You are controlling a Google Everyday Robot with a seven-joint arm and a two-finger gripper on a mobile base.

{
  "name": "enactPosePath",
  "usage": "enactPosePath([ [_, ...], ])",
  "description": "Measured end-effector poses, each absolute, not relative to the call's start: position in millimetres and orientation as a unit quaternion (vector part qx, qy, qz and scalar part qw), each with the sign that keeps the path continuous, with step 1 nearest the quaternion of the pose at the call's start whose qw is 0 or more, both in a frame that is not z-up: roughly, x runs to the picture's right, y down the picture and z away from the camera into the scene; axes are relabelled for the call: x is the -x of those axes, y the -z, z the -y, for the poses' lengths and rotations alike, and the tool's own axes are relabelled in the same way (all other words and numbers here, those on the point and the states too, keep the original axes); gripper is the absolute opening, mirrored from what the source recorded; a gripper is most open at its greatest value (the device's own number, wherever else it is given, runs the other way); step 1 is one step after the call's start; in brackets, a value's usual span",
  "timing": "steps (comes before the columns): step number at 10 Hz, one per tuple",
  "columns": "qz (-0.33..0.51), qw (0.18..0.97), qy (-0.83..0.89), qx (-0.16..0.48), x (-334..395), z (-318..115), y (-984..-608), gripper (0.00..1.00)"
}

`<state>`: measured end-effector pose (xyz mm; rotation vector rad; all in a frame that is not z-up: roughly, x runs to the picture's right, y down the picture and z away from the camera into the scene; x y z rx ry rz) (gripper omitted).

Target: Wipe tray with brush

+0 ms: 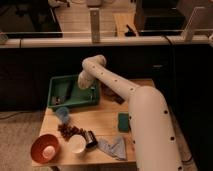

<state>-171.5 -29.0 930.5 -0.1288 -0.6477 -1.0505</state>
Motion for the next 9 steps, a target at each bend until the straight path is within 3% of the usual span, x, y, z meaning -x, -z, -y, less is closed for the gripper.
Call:
enactPosePath([
  [2,0.318,0.797,0.513,0.030,216.0,32.7,-916.8,0.73],
  [3,0.322,0.789,0.523,0.021,234.6,33.1,-911.3,0.79],
  [6,0.319,0.761,0.565,0.009,282.9,28.1,-902.5,0.80],
  [9,0.300,0.750,0.589,0.037,288.5,19.4,-924.9,0.80],
])
